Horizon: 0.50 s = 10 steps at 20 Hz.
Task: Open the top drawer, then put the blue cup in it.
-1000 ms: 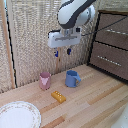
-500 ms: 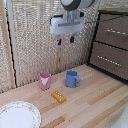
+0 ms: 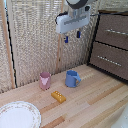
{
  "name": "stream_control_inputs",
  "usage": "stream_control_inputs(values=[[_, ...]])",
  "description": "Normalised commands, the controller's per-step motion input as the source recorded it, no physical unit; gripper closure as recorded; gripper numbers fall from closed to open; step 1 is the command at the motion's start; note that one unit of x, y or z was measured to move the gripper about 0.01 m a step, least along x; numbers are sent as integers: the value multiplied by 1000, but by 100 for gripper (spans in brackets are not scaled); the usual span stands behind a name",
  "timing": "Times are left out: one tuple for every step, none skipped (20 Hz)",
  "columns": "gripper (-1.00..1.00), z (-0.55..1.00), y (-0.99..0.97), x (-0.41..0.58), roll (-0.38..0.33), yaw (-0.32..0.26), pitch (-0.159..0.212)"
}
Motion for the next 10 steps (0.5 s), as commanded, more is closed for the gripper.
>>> stream_control_inputs(values=[[-100,0,-260,-51,-344,140,-58],[-100,0,-260,-20,-348,137,-72],[-100,0,-257,0,-349,135,-90],[-100,-9,-251,0,-354,126,-104],[-100,-26,-251,0,-360,119,-105],[-100,-43,-257,0,-363,110,-108],[-100,-54,-263,0,-368,102,-107],[-100,-66,-266,17,-372,96,-107],[-100,-71,-269,29,-375,91,-103],[-100,-86,-277,71,-375,77,-99]])
